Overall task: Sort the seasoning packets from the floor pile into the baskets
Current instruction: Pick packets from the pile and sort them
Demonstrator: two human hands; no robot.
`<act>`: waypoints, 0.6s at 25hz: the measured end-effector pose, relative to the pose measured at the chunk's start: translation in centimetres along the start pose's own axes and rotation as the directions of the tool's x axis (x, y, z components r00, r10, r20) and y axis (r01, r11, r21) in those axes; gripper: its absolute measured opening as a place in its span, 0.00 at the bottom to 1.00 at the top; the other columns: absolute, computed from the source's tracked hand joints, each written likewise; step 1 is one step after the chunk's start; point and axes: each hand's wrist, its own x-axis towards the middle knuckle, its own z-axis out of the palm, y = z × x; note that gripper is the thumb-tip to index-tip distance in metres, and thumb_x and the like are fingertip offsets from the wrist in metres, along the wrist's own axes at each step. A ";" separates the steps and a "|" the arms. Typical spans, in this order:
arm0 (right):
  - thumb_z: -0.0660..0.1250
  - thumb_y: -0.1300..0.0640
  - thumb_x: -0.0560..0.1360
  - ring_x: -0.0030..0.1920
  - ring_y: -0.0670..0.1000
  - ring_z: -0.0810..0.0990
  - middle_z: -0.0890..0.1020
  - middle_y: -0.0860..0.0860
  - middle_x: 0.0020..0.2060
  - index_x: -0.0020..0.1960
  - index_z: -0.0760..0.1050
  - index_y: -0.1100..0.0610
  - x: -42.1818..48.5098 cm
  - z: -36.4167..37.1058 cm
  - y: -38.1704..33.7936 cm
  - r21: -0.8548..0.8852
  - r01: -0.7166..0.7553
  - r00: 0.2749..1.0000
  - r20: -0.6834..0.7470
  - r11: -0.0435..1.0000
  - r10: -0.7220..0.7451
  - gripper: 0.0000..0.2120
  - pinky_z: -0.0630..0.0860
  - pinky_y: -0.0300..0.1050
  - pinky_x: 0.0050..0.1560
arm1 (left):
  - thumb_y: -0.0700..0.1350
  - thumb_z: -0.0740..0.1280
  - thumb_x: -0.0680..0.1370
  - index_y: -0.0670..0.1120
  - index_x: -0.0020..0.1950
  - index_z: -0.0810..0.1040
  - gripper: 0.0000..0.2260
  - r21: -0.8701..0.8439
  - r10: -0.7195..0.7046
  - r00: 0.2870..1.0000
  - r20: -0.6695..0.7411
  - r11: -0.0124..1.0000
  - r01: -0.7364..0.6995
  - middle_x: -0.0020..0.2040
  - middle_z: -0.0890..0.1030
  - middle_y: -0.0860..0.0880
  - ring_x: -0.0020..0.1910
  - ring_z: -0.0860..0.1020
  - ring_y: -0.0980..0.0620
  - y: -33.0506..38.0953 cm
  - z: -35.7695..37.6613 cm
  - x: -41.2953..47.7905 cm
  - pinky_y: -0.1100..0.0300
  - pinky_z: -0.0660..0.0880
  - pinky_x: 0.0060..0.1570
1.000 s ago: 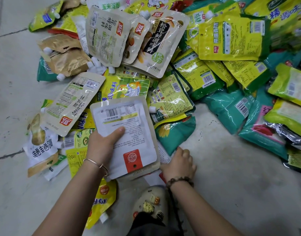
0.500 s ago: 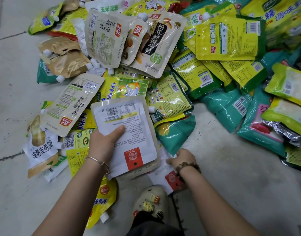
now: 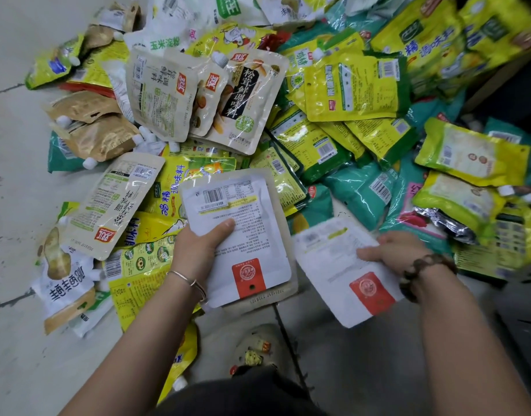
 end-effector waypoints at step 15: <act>0.66 0.68 0.73 0.48 0.60 0.81 0.81 0.60 0.51 0.55 0.74 0.62 -4.8 -11.6 -8.9 0.372 0.460 0.888 -0.176 0.806 -0.425 0.11 0.77 0.58 0.53 | 0.33 0.64 0.74 0.39 0.56 0.78 0.11 -0.084 0.126 0.950 0.287 0.991 -0.106 0.46 0.84 0.43 0.42 0.83 0.44 13.1 9.7 -2.0 0.51 0.81 0.39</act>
